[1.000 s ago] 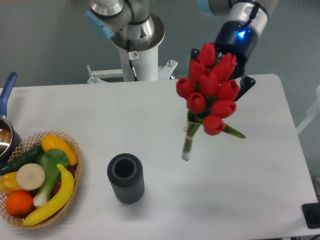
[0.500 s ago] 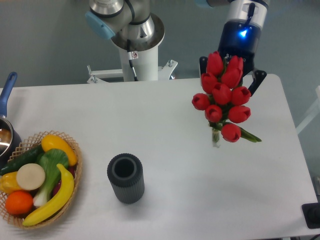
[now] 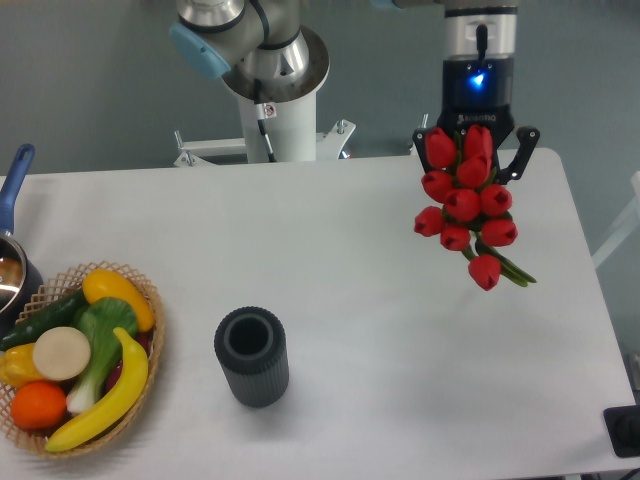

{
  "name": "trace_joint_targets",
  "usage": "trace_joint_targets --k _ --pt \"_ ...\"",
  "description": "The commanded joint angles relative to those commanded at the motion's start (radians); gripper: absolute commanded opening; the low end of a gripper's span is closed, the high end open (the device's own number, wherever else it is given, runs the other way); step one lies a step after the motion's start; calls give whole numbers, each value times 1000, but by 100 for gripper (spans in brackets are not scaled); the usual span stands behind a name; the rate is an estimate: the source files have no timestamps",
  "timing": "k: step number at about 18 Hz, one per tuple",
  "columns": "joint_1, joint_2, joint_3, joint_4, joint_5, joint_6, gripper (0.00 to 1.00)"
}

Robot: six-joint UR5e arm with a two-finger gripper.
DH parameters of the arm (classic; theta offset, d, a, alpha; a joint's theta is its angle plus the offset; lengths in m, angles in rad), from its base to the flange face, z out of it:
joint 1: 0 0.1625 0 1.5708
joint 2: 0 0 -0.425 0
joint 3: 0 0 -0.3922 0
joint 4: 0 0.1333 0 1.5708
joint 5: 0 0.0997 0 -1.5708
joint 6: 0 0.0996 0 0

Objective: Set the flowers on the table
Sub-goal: 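Lower the held tulips stems-down toward the table surface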

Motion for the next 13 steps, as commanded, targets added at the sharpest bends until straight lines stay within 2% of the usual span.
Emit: trace_joint_targets --k 5,8,13 --pt "-6 -49 -37 -2 81 41 49" --pt "-34 -107 -37 -2 169 61 49" --pt "-57 -172 -31 -5 184 52 49"
